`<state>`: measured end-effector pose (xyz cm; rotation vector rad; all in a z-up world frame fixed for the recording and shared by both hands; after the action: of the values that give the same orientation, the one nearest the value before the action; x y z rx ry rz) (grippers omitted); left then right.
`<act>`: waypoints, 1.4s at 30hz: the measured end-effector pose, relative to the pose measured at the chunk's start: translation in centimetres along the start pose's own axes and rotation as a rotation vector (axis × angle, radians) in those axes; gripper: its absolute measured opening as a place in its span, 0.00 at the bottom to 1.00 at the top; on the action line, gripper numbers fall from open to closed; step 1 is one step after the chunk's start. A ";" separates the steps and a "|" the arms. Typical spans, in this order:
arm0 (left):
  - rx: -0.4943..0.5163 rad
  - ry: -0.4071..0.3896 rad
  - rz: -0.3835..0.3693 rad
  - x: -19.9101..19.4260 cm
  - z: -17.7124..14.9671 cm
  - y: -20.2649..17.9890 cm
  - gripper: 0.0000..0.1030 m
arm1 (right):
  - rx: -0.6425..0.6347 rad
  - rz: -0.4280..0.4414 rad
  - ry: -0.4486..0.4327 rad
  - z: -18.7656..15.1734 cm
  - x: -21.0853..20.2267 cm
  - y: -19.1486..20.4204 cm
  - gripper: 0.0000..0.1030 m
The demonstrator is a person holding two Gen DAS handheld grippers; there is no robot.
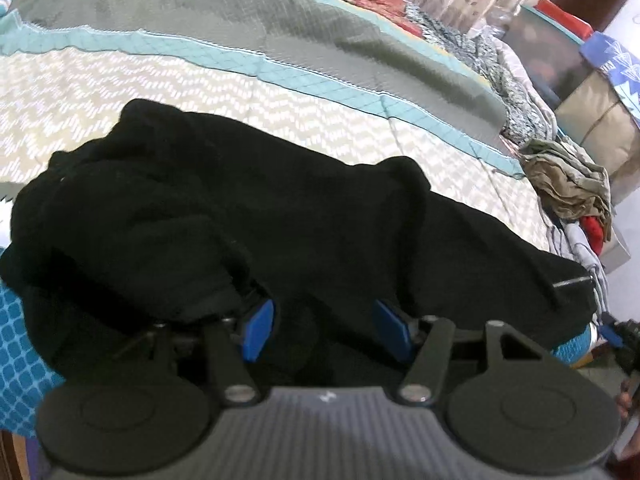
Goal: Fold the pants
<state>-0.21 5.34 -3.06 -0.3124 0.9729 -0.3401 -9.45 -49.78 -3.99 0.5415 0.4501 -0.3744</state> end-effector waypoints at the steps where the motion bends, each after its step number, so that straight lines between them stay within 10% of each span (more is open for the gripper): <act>1: -0.011 -0.003 0.004 -0.2 0.0 0.3 0.55 | -0.004 -0.046 -0.035 0.9 0.5 -0.7 0.44; 6: -0.087 -0.006 0.046 -0.9 -0.1 2.1 0.55 | 0.037 -0.083 0.006 2.2 4.2 -3.8 0.48; 9: -0.100 -0.002 0.062 -1.2 -0.5 2.3 0.55 | 0.013 -0.085 0.060 1.8 5.2 -3.1 0.18; 17: -0.119 0.014 0.067 -0.9 -0.9 3.1 0.55 | 0.030 -0.302 -0.031 1.8 3.6 -4.4 0.13; 22: -0.096 0.016 0.015 -2.0 -0.9 3.0 0.56 | 0.030 -0.289 -0.009 1.1 3.4 -5.0 0.23; 25: -0.070 -0.052 -0.071 -4.4 -0.3 2.7 0.56 | 0.085 -0.270 -0.089 1.9 1.2 -5.7 0.52; 32: -0.166 -0.224 -0.064 -7.2 2.7 6.2 0.56 | 0.246 -0.217 -0.079 2.4 -0.3 -8.4 0.52; 38: -0.197 -0.002 0.184 -1.9 0.7 10.3 0.51 | 0.379 -0.152 0.000 0.6 -0.1 -9.2 0.52; 42: -0.243 -0.026 0.141 -2.3 -1.2 11.4 0.51 | 0.346 -0.162 0.015 0.6 0.0 -8.2 0.52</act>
<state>-0.83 16.48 -6.59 -0.4648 1.0062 -0.0882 -12.92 -56.61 -6.87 0.8470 0.4474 -0.6102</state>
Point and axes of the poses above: each gripper's, at about its wrist camera, not at the fingertips, and x roughly the way its jaws point, y to its left, z to its top, the point moved 1 cm from there along x, roughly the way its jaws point
